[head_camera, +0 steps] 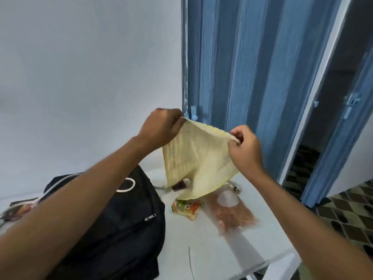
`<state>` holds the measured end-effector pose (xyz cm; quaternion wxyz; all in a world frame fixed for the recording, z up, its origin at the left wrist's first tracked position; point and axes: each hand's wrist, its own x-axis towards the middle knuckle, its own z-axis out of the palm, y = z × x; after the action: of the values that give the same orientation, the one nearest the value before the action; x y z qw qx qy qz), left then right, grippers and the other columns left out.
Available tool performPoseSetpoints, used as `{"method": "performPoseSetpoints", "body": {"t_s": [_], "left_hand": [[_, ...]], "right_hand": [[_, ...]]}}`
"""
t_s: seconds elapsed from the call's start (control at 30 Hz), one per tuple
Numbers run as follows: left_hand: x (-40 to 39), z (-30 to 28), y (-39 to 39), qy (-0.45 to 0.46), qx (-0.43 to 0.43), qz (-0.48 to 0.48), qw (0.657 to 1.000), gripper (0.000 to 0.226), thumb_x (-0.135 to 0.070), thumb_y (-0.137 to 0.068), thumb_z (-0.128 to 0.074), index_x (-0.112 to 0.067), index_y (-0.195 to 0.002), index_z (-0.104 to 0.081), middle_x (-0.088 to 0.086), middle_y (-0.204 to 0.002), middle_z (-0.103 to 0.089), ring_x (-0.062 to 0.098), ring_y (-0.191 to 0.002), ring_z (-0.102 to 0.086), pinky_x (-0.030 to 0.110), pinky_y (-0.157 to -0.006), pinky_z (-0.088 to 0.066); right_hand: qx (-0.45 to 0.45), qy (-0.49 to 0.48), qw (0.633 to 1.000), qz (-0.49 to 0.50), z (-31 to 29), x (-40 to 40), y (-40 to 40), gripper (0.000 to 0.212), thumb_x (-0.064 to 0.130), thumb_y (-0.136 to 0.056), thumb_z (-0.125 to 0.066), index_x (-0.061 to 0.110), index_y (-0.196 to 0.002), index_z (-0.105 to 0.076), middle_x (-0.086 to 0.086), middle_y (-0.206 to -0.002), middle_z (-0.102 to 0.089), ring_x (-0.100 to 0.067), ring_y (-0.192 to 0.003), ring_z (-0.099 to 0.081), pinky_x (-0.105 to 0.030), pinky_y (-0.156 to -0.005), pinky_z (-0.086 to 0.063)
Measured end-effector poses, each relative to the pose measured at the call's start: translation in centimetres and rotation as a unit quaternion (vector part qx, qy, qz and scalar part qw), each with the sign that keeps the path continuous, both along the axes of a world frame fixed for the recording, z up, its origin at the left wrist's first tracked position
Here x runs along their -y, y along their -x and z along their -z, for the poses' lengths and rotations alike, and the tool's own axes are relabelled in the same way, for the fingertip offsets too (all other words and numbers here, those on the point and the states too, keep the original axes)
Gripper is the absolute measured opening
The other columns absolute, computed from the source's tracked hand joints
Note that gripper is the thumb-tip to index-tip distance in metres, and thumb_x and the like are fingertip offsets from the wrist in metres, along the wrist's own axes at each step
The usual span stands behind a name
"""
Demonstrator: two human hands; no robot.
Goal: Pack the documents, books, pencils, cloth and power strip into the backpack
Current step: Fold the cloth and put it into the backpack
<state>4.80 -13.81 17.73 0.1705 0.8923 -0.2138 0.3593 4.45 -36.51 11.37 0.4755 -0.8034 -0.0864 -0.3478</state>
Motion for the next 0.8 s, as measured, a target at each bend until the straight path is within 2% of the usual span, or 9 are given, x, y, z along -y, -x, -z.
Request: {"method": "performPoseSetpoints", "body": {"t_s": [0.1, 0.2, 0.3, 0.37, 0.47, 0.57, 0.63, 0.73, 0.8], "left_hand": [[-2.7, -4.6, 0.6, -0.014, -0.128, -0.043, 0.991, 0.026, -0.026, -0.090, -0.061, -0.004, -0.080, -0.070, 0.005, -0.066, -0.060, 0.019, -0.065, -0.051, 0.028, -0.059, -0.038], [-6.2, -7.7, 1.6, 0.139, -0.250, 0.033, 0.958, 0.033, -0.024, -0.088, -0.066, 0.007, -0.075, -0.063, 0.009, -0.065, -0.048, 0.015, -0.061, -0.043, 0.026, -0.055, -0.031], [-10.1, -9.1, 2.2, 0.336, -0.301, 0.117, 0.885, 0.026, -0.026, -0.076, -0.076, -0.005, -0.069, -0.063, 0.003, -0.064, -0.057, 0.013, -0.058, -0.054, 0.026, -0.058, -0.043], [-12.6, -9.3, 2.9, 0.352, -0.343, 0.138, 0.860, 0.042, -0.042, -0.057, -0.085, -0.012, -0.075, -0.063, 0.001, -0.071, -0.062, 0.012, -0.064, -0.061, 0.024, -0.060, -0.052], [-15.3, -9.2, 4.6, 0.325, -0.349, 0.114, 0.871, 0.048, -0.052, -0.056, -0.080, -0.013, -0.074, -0.059, -0.003, -0.064, -0.057, 0.008, -0.056, -0.056, 0.020, -0.051, -0.047], [-17.3, -9.1, 6.6, 0.372, -0.327, 0.126, 0.859, 0.031, -0.029, -0.069, -0.078, -0.008, -0.082, -0.059, -0.004, -0.061, -0.060, 0.007, -0.052, -0.058, 0.018, -0.048, -0.047], [-19.5, -8.6, 8.1, 0.419, -0.328, 0.148, 0.834, 0.045, -0.026, -0.062, -0.079, -0.005, -0.099, -0.063, 0.001, -0.075, -0.069, 0.011, -0.065, -0.066, 0.021, -0.056, -0.054], [-23.3, -7.4, 10.0, 0.494, -0.331, 0.158, 0.788, 0.073, -0.022, -0.044, -0.092, -0.010, -0.110, -0.065, 0.009, -0.093, -0.071, 0.017, -0.079, -0.071, 0.027, -0.066, -0.058], [-25.3, -6.0, 10.5, 0.528, -0.317, 0.101, 0.781, 0.063, -0.012, -0.054, -0.087, -0.011, -0.112, -0.063, 0.011, -0.089, -0.069, 0.017, -0.073, -0.070, 0.026, -0.063, -0.058]], "right_hand": [[-0.009, 0.013, 0.998, -0.067, -4.8, -0.8, -0.7, 0.014, -0.001, -0.080, -0.052, 0.008, -0.080, -0.062, -0.002, -0.071, -0.061, -0.014, -0.066, -0.051, -0.027, -0.060, -0.039], [-0.061, 0.004, 0.985, -0.162, -8.8, -2.1, -0.9, 0.020, 0.006, -0.086, -0.055, 0.020, -0.077, -0.065, 0.006, -0.067, -0.062, -0.005, -0.061, -0.053, -0.023, -0.058, -0.041], [-0.100, -0.074, 0.954, -0.271, -11.5, -4.2, -0.4, 0.014, 0.011, -0.091, -0.058, 0.018, -0.082, -0.066, 0.007, -0.068, -0.062, -0.006, -0.061, -0.055, -0.022, -0.059, -0.044], [-0.129, -0.131, 0.923, -0.337, -12.7, -6.2, -0.3, 0.011, 0.012, -0.092, -0.059, 0.015, -0.086, -0.067, 0.007, -0.068, -0.065, -0.005, -0.061, -0.058, -0.018, -0.060, -0.048], [-0.167, -0.163, 0.882, -0.409, -13.6, -8.6, -0.4, 0.013, 0.010, -0.089, -0.062, 0.016, -0.099, -0.068, 0.002, -0.078, -0.066, -0.008, -0.068, -0.060, -0.020, -0.066, -0.050], [-0.226, -0.185, 0.817, -0.497, -13.6, -10.0, -1.0, 0.054, -0.008, -0.074, -0.064, 0.019, -0.121, -0.058, 0.000, -0.075, -0.067, -0.016, -0.071, -0.063, -0.027, -0.068, -0.055], [-0.259, -0.191, 0.782, -0.533, -13.0, -11.5, -1.6, 0.074, -0.018, -0.065, -0.060, 0.018, -0.129, -0.050, -0.005, -0.067, -0.062, -0.018, -0.066, -0.062, -0.026, -0.069, -0.055], [-0.298, -0.229, 0.770, -0.516, -11.7, -14.7, -2.3, 0.058, -0.022, -0.075, -0.052, 0.009, -0.125, -0.049, -0.007, -0.058, -0.063, -0.016, -0.057, -0.064, -0.024, -0.061, -0.056], [-0.310, -0.226, 0.781, -0.492, -10.6, -17.1, -2.9, 0.043, -0.021, -0.076, -0.057, 0.002, -0.113, -0.056, -0.007, -0.065, -0.067, -0.015, -0.057, -0.067, -0.023, -0.056, -0.056]]}}
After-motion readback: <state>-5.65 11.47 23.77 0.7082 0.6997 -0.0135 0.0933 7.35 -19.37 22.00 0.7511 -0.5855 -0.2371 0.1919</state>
